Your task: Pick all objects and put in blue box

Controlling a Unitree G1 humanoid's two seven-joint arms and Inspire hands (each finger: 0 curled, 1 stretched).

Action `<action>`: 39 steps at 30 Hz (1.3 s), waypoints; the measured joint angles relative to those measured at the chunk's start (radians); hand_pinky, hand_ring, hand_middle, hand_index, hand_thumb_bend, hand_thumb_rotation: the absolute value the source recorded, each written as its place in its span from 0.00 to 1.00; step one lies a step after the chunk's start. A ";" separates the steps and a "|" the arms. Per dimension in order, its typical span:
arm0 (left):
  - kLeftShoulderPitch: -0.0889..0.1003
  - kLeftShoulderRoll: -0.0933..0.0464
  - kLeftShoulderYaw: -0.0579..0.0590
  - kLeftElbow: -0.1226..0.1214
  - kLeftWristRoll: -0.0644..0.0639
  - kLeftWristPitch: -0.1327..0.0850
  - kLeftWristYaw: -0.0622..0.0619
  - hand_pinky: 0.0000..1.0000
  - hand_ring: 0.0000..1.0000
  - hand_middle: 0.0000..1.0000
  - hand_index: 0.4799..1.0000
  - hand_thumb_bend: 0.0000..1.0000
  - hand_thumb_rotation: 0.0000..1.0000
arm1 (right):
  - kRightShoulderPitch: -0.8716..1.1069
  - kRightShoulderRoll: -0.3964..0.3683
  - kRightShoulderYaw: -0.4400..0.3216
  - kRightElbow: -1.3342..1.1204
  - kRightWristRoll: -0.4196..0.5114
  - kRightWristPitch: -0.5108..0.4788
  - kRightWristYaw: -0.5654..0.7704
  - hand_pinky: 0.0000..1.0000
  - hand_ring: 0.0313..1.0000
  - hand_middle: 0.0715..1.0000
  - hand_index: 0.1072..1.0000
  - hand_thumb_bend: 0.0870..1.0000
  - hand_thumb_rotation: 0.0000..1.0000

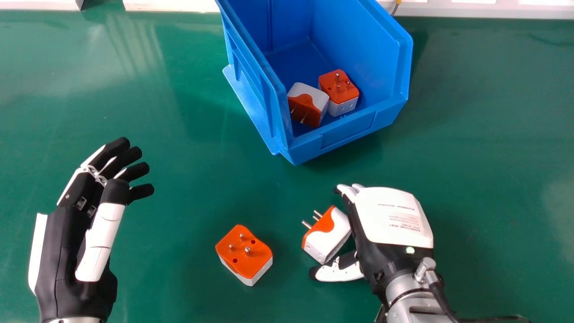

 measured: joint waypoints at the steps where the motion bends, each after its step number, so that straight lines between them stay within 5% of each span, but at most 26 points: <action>1: 0.000 0.000 0.000 0.000 0.000 0.000 0.001 0.68 0.76 0.79 0.55 0.90 0.67 | 0.000 0.000 0.000 0.000 -0.003 0.000 0.001 0.74 0.82 0.84 0.81 0.68 0.32; 13: 0.001 0.000 0.000 -0.004 0.000 0.000 0.002 0.67 0.75 0.78 0.54 0.90 0.68 | -0.006 0.009 -0.002 0.005 -0.025 -0.004 -0.015 0.63 0.73 0.76 0.72 0.66 0.26; 15: 0.001 0.001 0.000 -0.004 0.000 0.000 0.002 0.67 0.75 0.78 0.54 0.90 0.68 | -0.006 0.013 -0.003 0.014 -0.022 -0.012 -0.043 0.60 0.70 0.73 0.70 0.66 0.25; 17: 0.001 0.001 0.000 -0.004 -0.001 0.000 0.001 0.67 0.75 0.78 0.54 0.90 0.67 | -0.007 0.018 -0.005 0.022 -0.017 -0.016 -0.050 0.49 0.56 0.61 0.64 0.67 0.22; 24: 0.003 0.002 0.001 -0.004 0.000 0.000 0.000 0.67 0.75 0.78 0.54 0.91 0.67 | -0.021 0.033 -0.029 0.028 0.011 -0.017 -0.047 0.38 0.44 0.50 0.52 0.67 0.22; 30: 0.003 0.001 0.001 -0.007 -0.001 0.001 0.004 0.65 0.74 0.77 0.52 0.92 0.67 | -0.026 0.038 -0.064 0.033 0.078 -0.044 -0.068 0.24 0.29 0.34 0.46 0.55 0.17; 39: 0.004 0.001 0.000 -0.014 0.000 0.004 0.013 0.64 0.73 0.77 0.51 0.93 0.67 | -0.029 0.039 -0.069 0.037 0.110 -0.047 -0.077 0.16 0.21 0.26 0.43 0.50 0.15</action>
